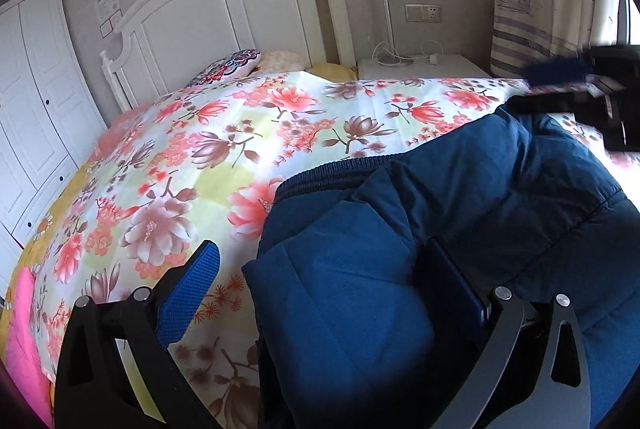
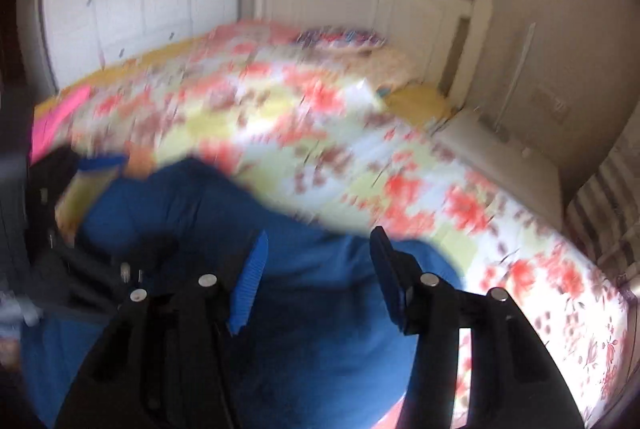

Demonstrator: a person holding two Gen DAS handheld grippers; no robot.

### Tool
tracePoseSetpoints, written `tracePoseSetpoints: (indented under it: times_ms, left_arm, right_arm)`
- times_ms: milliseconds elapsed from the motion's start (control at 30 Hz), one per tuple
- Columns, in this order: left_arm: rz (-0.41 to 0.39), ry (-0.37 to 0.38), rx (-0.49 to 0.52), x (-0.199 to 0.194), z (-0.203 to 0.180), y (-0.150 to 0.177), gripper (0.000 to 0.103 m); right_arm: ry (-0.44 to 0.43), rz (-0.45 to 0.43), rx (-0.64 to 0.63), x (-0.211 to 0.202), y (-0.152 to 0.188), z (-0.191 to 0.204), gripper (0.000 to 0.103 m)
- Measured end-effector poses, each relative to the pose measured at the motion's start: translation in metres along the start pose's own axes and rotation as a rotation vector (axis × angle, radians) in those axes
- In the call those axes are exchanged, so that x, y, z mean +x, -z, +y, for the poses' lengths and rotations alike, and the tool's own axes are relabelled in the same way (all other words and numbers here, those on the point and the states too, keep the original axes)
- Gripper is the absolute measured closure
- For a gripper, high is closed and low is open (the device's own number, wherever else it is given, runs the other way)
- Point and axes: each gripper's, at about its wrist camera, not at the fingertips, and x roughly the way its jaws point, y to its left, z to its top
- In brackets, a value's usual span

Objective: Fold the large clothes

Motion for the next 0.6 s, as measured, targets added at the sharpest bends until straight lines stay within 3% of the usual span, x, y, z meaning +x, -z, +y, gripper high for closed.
tracePoseSetpoints:
  times_ms: [67,133,200,333,433,467,500,533,600]
  left_arm:
    - [0.004,0.004,-0.002,0.001,0.001,0.000,0.004]
    - [0.010,0.012,-0.010,0.002,0.002,-0.001,0.004]
    - [0.023,0.021,-0.016,0.005,0.004,-0.001,0.004]
    - [0.032,0.026,-0.015,0.006,0.004,-0.001,0.004]
    - [0.026,0.021,-0.016,0.005,0.003,0.000,0.004]
    - [0.027,0.023,-0.017,0.005,0.003,0.000,0.004]
    - [0.028,0.024,-0.017,0.005,0.004,-0.001,0.004]
    - [0.029,0.024,-0.017,0.006,0.004,-0.001,0.004]
    - [0.027,0.025,-0.018,0.006,0.004,-0.001,0.004]
  right_arm:
    - [-0.011,0.055,0.052,0.016,0.007,-0.006,0.050]
    - [-0.008,0.184,-0.015,0.053,0.032,0.000,0.050]
    - [-0.022,0.121,0.019,0.054,0.042,-0.005,0.050]
    - [0.062,0.157,-0.055,0.042,0.028,0.005,0.049]
    - [0.113,0.053,-0.015,0.013,0.013,0.006,0.046]
    - [0.116,0.010,0.004,0.005,0.011,0.005,0.036]
    - [0.130,-0.021,0.015,0.003,0.012,0.005,0.019]
    - [0.140,0.007,0.012,0.011,0.018,0.007,0.012]
    - [0.063,0.206,0.017,0.052,0.041,0.004,0.014]
